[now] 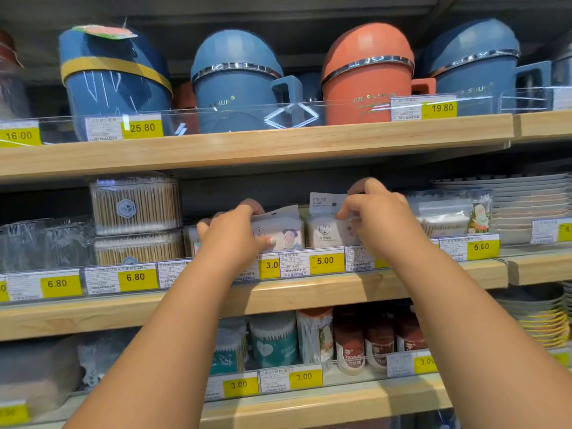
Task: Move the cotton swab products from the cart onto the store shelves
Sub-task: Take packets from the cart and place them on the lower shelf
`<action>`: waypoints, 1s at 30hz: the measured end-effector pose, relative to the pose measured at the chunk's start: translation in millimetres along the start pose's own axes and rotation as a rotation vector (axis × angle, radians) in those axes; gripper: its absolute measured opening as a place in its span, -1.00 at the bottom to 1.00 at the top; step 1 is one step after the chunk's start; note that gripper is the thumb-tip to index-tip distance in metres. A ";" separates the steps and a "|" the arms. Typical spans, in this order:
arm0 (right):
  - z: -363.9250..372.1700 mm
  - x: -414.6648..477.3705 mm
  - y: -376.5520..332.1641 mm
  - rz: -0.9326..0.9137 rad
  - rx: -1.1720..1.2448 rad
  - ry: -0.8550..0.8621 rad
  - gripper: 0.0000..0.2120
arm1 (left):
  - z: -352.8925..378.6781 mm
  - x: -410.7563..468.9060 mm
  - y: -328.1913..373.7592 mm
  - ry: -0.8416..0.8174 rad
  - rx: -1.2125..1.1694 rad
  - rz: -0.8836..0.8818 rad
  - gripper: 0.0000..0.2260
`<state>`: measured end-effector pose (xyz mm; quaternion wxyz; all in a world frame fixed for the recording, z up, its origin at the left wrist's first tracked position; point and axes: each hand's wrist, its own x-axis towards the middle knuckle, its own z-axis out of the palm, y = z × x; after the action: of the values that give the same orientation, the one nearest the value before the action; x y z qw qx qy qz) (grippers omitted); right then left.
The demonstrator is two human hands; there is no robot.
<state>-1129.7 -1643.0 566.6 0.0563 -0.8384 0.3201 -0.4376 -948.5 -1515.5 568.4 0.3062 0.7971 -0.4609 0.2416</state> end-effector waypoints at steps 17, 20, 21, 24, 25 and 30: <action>5.3 -20.4 -21.8 -0.235 -0.028 0.199 -0.72 | -1.8 -26.4 4.4 0.158 -0.065 -0.002 -0.45; 18.0 -37.0 -39.8 -0.309 0.155 0.169 -0.73 | -9.3 -54.2 -7.5 0.259 -0.132 0.009 -0.50; 24.5 -43.4 -45.1 -0.336 0.224 0.136 -0.74 | -12.1 -65.7 -14.2 0.282 -0.158 -0.006 -0.54; 49.5 -62.1 -60.6 -0.368 0.412 0.041 -0.73 | -17.5 -103.9 -40.1 0.353 -0.228 -0.034 -0.69; 58.9 -67.5 -65.6 -0.365 0.463 0.025 -0.73 | -18.3 -116.7 -49.4 0.368 -0.244 -0.045 -0.71; 106.9 -107.4 -95.4 -0.459 0.534 0.061 -0.78 | -13.0 -177.7 -96.1 0.371 -0.231 -0.154 -0.73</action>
<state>-1045.2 -1524.6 462.2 0.1641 -0.8307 -0.0006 -0.5320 -946.5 -1364.7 433.3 0.4927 0.7313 -0.3591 0.3057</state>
